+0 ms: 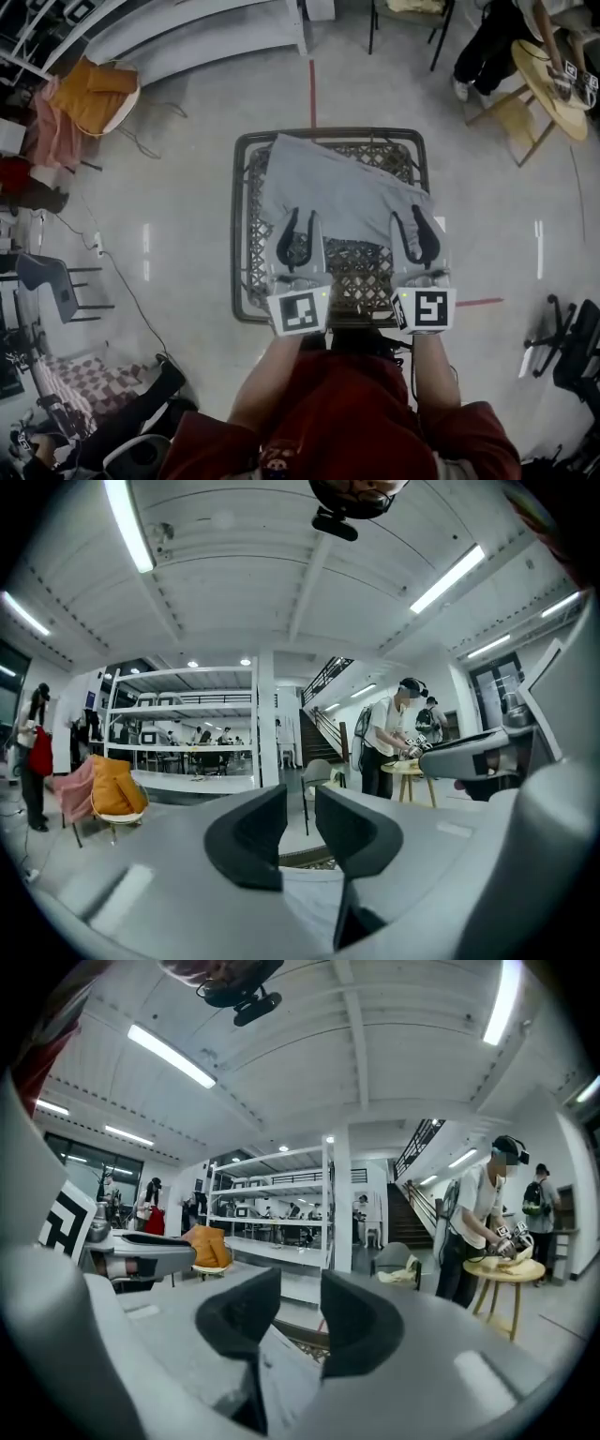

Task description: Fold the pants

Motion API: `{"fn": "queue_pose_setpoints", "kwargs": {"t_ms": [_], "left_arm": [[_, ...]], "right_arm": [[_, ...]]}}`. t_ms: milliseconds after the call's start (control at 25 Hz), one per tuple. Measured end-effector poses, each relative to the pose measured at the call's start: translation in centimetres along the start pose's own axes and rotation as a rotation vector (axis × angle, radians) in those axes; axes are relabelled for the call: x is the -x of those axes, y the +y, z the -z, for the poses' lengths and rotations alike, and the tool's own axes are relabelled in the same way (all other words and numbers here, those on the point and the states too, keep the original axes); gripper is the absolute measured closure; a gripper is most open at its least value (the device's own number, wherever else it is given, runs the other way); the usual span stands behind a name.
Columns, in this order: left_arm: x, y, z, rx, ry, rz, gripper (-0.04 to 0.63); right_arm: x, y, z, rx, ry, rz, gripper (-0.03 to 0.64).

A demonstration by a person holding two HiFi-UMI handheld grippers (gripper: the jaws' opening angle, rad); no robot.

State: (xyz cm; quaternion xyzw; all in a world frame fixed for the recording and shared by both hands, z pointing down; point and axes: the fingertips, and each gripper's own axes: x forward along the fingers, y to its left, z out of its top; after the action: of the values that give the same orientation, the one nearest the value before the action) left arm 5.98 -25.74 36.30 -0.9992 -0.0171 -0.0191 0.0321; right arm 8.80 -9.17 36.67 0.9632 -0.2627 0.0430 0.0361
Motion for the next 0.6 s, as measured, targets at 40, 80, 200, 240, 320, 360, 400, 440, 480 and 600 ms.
{"fn": "queue_pose_setpoints", "kwargs": {"t_ms": [40, 80, 200, 240, 320, 360, 400, 440, 480, 600], "left_arm": [[0.8, 0.2, -0.1, -0.002, -0.001, -0.005, 0.495], [1.7, 0.4, -0.2, -0.004, -0.001, -0.006, 0.502], [4.2, 1.1, -0.7, 0.02, -0.014, 0.004, 0.571], [5.0, 1.4, -1.0, 0.026, -0.027, 0.01, 0.591], [6.7, 1.8, -1.6, 0.029, -0.056, 0.027, 0.592], [7.6, 1.9, -1.9, 0.029, -0.068, 0.035, 0.592], [8.5, 1.8, -2.1, 0.029, -0.077, 0.044, 0.592], [9.4, 1.6, -2.5, 0.027, -0.086, 0.055, 0.592], [10.1, 1.2, -2.8, 0.021, -0.096, 0.069, 0.592], [12.0, -0.6, -4.0, -0.011, -0.125, 0.128, 0.592]], "right_arm": [[0.4, 0.6, -0.3, 0.004, -0.005, -0.007, 0.492], [0.8, 1.2, -0.6, 0.009, -0.008, -0.013, 0.495], [2.3, 3.2, -1.3, 0.037, -0.018, -0.019, 0.588], [3.0, 3.9, -1.5, 0.047, -0.022, -0.017, 0.615], [4.4, 5.3, -2.0, 0.058, -0.027, -0.006, 0.615], [5.3, 5.9, -2.2, 0.058, -0.029, 0.003, 0.615], [6.3, 6.3, -2.3, 0.056, -0.03, 0.015, 0.615], [7.3, 6.6, -2.3, 0.056, -0.029, 0.03, 0.615], [8.4, 6.8, -2.5, 0.061, -0.027, 0.045, 0.615], [11.5, 6.8, -3.2, 0.07, -0.024, 0.097, 0.615]]}}
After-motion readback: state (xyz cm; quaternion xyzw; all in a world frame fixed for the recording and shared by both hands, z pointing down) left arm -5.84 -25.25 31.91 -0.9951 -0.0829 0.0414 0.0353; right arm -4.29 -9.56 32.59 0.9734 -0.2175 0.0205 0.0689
